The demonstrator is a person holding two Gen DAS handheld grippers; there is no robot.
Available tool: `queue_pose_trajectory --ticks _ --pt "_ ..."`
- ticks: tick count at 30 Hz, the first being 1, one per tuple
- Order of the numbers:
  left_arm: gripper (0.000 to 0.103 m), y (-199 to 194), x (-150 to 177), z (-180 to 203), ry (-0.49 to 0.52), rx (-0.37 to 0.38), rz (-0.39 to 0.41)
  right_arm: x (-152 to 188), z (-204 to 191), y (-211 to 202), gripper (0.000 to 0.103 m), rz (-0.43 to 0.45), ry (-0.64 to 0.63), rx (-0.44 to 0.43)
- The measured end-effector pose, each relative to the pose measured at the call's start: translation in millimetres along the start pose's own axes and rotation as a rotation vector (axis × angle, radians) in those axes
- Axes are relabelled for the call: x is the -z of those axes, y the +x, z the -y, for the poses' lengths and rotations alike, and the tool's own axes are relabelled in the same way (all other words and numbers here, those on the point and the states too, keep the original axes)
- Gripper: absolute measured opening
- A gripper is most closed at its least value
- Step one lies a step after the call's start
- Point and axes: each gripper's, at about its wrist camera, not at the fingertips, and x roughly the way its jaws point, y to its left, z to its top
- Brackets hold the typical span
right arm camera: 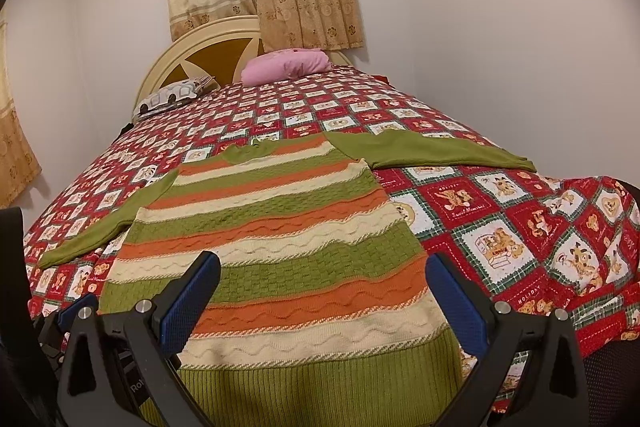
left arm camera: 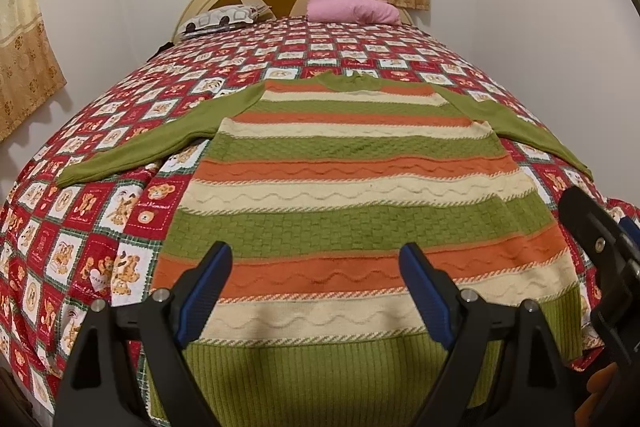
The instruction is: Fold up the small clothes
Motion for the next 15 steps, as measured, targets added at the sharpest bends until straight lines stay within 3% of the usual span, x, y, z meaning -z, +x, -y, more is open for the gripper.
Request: queue_pose_trajectory --ticks 15 --pt "0.088 -1.9 0.6 -1.2 0.007 -0.007 0.011 0.5 0.5 0.5 0.102 -0.003 0.002 -0.002"
